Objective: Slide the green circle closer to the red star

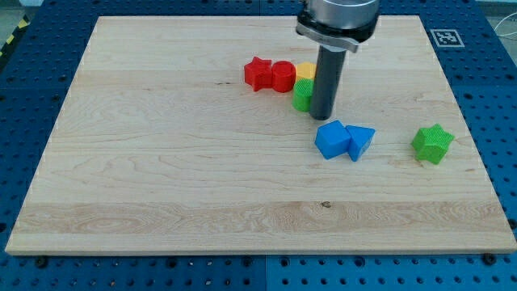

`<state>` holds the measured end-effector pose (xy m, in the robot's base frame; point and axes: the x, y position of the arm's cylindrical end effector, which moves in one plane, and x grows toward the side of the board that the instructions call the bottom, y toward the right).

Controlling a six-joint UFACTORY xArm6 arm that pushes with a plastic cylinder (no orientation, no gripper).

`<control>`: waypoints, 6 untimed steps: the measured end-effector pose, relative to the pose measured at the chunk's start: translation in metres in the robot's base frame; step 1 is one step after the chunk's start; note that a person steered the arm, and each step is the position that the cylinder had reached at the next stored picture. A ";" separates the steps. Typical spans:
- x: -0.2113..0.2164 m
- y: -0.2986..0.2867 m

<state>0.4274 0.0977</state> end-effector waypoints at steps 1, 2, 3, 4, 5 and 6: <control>0.000 0.031; -0.011 0.029; -0.022 0.010; -0.024 -0.021; -0.024 -0.067; -0.024 -0.118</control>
